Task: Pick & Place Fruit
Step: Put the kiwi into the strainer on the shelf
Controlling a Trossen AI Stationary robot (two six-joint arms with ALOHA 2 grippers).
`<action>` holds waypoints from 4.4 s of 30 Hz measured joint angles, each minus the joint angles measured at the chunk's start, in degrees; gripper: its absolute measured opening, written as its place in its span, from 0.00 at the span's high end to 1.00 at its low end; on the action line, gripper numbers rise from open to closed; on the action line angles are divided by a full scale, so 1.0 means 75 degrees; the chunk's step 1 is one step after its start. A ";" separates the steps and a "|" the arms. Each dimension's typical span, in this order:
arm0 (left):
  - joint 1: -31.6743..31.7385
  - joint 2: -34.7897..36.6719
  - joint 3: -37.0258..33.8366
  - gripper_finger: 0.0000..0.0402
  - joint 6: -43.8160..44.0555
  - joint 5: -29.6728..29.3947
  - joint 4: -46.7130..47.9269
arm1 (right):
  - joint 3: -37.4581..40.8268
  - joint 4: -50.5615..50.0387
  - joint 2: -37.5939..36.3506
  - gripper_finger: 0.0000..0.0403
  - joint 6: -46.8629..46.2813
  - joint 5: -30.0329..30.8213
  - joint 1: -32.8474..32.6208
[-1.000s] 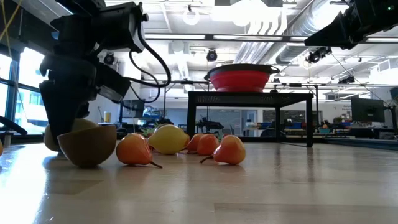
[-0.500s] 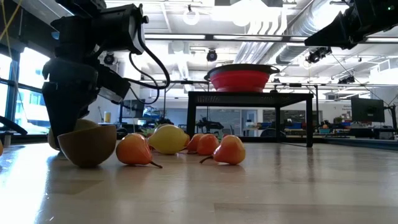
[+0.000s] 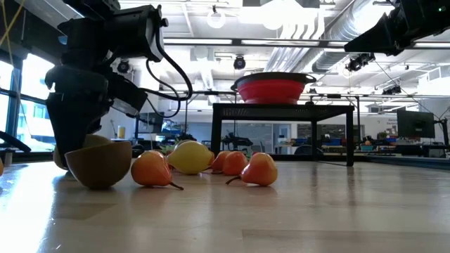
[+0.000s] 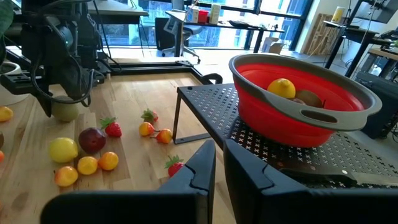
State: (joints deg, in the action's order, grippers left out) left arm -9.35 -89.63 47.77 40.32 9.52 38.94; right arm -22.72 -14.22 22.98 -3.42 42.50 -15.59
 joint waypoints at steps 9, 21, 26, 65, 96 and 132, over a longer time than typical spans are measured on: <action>-0.0002 0.0600 0.0000 0.44 0.0001 0.0035 -0.0039 | 0.0000 -0.0021 -0.0002 0.93 0.0000 0.0011 -0.0003; -0.0002 0.1583 0.0000 0.44 -0.0072 -0.0084 -0.0880 | 0.0000 -0.0035 -0.0003 0.93 0.0026 0.0338 -0.0003; 0.0055 0.1904 0.0003 0.44 -0.0410 -0.0312 -0.1433 | 0.0000 -0.0033 -0.0003 0.93 0.0026 0.0341 0.0000; 0.1770 0.2073 0.1559 0.44 -0.3345 -0.1972 -0.2206 | 0.0011 -0.0862 -0.0857 0.93 -0.0265 -0.1720 0.0000; 0.2836 0.2064 0.1566 0.44 -0.4354 -0.2349 -0.4417 | 0.2416 0.3074 -0.2259 0.94 0.0872 -0.4200 0.1092; 0.4543 -0.1469 0.6588 0.44 -0.4738 -0.1522 -0.4289 | 0.2410 0.3347 -0.2259 0.93 0.1037 -0.4261 0.2320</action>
State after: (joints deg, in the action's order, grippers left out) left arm 24.72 -100.65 97.18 4.78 -1.89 6.77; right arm -4.64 10.88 6.04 4.36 10.55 1.80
